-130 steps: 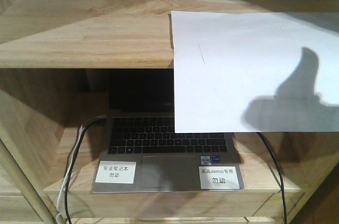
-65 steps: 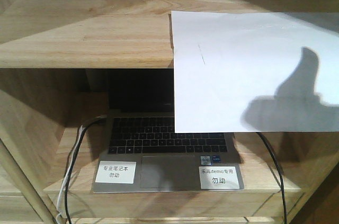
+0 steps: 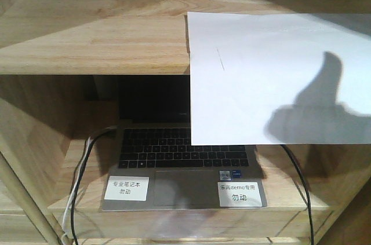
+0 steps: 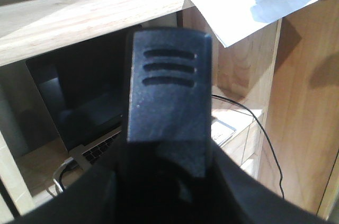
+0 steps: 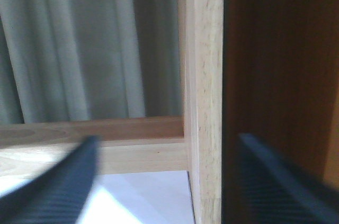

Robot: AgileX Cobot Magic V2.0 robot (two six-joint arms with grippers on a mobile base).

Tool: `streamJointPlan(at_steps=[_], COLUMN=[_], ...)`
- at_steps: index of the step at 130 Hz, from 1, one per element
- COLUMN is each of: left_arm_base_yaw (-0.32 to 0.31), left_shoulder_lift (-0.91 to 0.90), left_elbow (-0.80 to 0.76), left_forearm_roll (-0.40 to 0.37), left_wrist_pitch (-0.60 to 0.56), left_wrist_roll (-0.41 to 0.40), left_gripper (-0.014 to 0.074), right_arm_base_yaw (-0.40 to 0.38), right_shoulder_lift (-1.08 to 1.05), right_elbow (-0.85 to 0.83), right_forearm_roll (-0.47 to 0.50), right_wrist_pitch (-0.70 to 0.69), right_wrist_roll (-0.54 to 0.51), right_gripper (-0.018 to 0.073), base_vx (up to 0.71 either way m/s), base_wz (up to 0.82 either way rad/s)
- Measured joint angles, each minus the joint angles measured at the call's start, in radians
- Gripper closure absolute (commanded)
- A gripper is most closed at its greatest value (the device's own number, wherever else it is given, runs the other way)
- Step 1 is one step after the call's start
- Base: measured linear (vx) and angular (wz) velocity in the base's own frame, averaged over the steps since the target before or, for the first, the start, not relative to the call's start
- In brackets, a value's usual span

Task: Grab stapler and paper to desk for stapling
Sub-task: 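Pull the held stapler back off the shelf with the left gripper, then move the right gripper to the edge of the white paper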

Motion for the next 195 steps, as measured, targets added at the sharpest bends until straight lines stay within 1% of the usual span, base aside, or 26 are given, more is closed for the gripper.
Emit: streamJointPlan(at_steps=[37, 43, 53, 56, 61, 66, 67, 68, 73, 74, 75, 76, 80, 83, 84, 89, 90, 93, 96, 101, 104, 118, 132, 145, 162, 195], left_arm_base_yaw=[0.0, 0.0, 0.0, 0.0, 0.0, 0.0, 0.0, 0.0, 0.0, 0.0, 0.0, 0.0, 0.0, 0.0, 0.0, 0.0, 0.0, 0.0, 0.0, 0.0, 0.0, 0.0, 0.0, 0.0, 0.0, 0.0], left_shoulder_lift=[0.0, 0.0, 0.0, 0.0, 0.0, 0.0, 0.0, 0.0, 0.0, 0.0, 0.0, 0.0, 0.0, 0.0, 0.0, 0.0, 0.0, 0.0, 0.0, 0.0, 0.0, 0.0, 0.0, 0.0, 0.0, 0.0], left_elbow=[0.0, 0.0, 0.0, 0.0, 0.0, 0.0, 0.0, 0.0, 0.0, 0.0, 0.0, 0.0, 0.0, 0.0, 0.0, 0.0, 0.0, 0.0, 0.0, 0.0, 0.0, 0.0, 0.0, 0.0, 0.0, 0.0], left_forearm_roll=[0.0, 0.0, 0.0, 0.0, 0.0, 0.0, 0.0, 0.0, 0.0, 0.0, 0.0, 0.0, 0.0, 0.0, 0.0, 0.0, 0.0, 0.0, 0.0, 0.0, 0.0, 0.0, 0.0, 0.0, 0.0, 0.0], left_wrist_pitch=[0.0, 0.0, 0.0, 0.0, 0.0, 0.0, 0.0, 0.0, 0.0, 0.0, 0.0, 0.0, 0.0, 0.0, 0.0, 0.0, 0.0, 0.0, 0.0, 0.0, 0.0, 0.0, 0.0, 0.0, 0.0, 0.0], left_wrist_roll=[0.0, 0.0, 0.0, 0.0, 0.0, 0.0, 0.0, 0.0, 0.0, 0.0, 0.0, 0.0, 0.0, 0.0, 0.0, 0.0, 0.0, 0.0, 0.0, 0.0, 0.0, 0.0, 0.0, 0.0, 0.0, 0.0], left_gripper=[0.0603, 0.0603, 0.0603, 0.0603, 0.0603, 0.0603, 0.0603, 0.0603, 0.0603, 0.0603, 0.0603, 0.0603, 0.0603, 0.0603, 0.0603, 0.0603, 0.0603, 0.0603, 0.0603, 0.0603, 0.0603, 0.0603, 0.0603, 0.0603, 0.0603, 0.0603], right_arm_base_yaw=[0.0, 0.0, 0.0, 0.0, 0.0, 0.0, 0.0, 0.0, 0.0, 0.0, 0.0, 0.0, 0.0, 0.0, 0.0, 0.0, 0.0, 0.0, 0.0, 0.0, 0.0, 0.0, 0.0, 0.0, 0.0, 0.0], right_shoulder_lift=[0.0, 0.0, 0.0, 0.0, 0.0, 0.0, 0.0, 0.0, 0.0, 0.0, 0.0, 0.0, 0.0, 0.0, 0.0, 0.0, 0.0, 0.0, 0.0, 0.0, 0.0, 0.0, 0.0, -0.003, -0.044, -0.209], right_elbow=[0.0, 0.0, 0.0, 0.0, 0.0, 0.0, 0.0, 0.0, 0.0, 0.0, 0.0, 0.0, 0.0, 0.0, 0.0, 0.0, 0.0, 0.0, 0.0, 0.0, 0.0, 0.0, 0.0, 0.017, 0.144, 0.422], right_forearm_roll=[-0.003, -0.003, -0.006, -0.008, -0.011, -0.021, -0.021, -0.025, -0.038, -0.047, -0.047, -0.054, -0.069, -0.077, -0.089, -0.108, -0.118, -0.134, -0.155, -0.187, -0.217, -0.29, -0.336, -0.356, -0.333, -0.313], right_wrist_pitch=[-0.008, -0.024, -0.062, -0.085, -0.11, -0.147, -0.147, -0.157, -0.178, -0.192, -0.192, -0.201, -0.219, -0.232, -0.24, -0.261, -0.269, -0.279, -0.294, -0.311, -0.332, -0.411, -0.502, -0.581, -0.706, -0.73], right_wrist_roll=[0.064, 0.109, 0.239, 0.316, 0.387, 0.53, 0.53, 0.596, 0.687, 0.756, 0.756, 0.801, 0.891, 0.936, 1.001, 1.086, 1.147, 1.186, 1.278, 1.346, 1.422, 1.609, 1.705, 1.73, 1.753, 1.761], right_gripper=[-0.0153, -0.015, -0.0146, -0.0145, -0.0144, -0.0143, -0.0143, -0.0142, -0.0139, -0.0138, -0.0138, -0.0137, -0.0134, -0.0134, -0.0133, -0.0132, -0.0132, -0.0131, -0.013, -0.013, -0.013, -0.0127, -0.0125, -0.0122, -0.0115, -0.0109], base_vx=[0.0, 0.0, 0.0, 0.0, 0.0, 0.0, 0.0, 0.0, 0.0, 0.0, 0.0, 0.0, 0.0, 0.0, 0.0, 0.0, 0.0, 0.0, 0.0, 0.0, 0.0, 0.0, 0.0, 0.0, 0.0, 0.0], base_wz=[0.0, 0.0, 0.0, 0.0, 0.0, 0.0, 0.0, 0.0, 0.0, 0.0, 0.0, 0.0, 0.0, 0.0, 0.0, 0.0, 0.0, 0.0, 0.0, 0.0, 0.0, 0.0, 0.0, 0.0, 0.0, 0.0])
